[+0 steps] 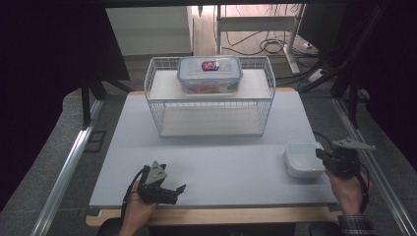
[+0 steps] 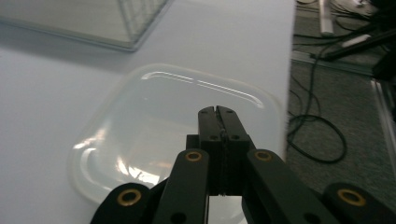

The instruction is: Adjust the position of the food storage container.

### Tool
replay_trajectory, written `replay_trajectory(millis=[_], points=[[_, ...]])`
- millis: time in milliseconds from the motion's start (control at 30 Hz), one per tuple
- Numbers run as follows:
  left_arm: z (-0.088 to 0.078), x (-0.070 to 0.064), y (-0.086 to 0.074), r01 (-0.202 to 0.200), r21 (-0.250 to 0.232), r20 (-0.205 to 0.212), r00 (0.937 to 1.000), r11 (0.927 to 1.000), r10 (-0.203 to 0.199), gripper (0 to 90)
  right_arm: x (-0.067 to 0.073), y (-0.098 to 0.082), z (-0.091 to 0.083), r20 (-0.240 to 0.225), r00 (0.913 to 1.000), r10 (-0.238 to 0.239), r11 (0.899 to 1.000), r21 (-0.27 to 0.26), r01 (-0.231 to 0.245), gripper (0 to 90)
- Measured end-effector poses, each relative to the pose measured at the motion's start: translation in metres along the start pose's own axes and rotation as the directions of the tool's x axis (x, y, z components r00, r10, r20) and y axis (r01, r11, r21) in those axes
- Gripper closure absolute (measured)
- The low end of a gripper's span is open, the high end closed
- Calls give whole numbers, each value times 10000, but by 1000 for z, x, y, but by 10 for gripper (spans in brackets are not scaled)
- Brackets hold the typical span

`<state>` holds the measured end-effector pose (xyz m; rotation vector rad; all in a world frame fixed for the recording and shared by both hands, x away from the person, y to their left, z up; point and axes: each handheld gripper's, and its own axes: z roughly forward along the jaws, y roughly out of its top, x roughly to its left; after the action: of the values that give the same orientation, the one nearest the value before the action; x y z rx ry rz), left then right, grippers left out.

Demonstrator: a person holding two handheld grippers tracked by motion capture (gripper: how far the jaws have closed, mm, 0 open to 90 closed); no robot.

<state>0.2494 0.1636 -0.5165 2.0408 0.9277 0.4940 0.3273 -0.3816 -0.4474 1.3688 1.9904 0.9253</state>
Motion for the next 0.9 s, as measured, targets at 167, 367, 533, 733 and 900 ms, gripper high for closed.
replay_trajectory(millis=[167, 367, 533, 733, 900], points=[[1, 0, 0, -35, 35, 8, 10000, 10000, 35, 26, -19, -4, -1, 479, 9981, 389, 9992, -45, -387, 895], [1, -1, 0, -63, 79, 7, 10000, 9999, 63, 27, -28, -8, 7, 734, 9963, 458, 9986, 222, -475, 895], [1, -1, 0, -65, 76, 1, 10000, 10000, 65, 27, -32, -11, 14, 772, 9963, 369, 9982, 446, -405, 895], [2, -1, 0, -104, 102, 0, 9999, 9999, 104, 27, -33, -13, 17, 343, 9982, 499, 9978, 410, -513, 896], [3, -1, 0, -119, 115, 5, 9999, 9999, 119, 28, -22, -11, 20, -75, 9992, 385, 9981, 475, -381, 896]])
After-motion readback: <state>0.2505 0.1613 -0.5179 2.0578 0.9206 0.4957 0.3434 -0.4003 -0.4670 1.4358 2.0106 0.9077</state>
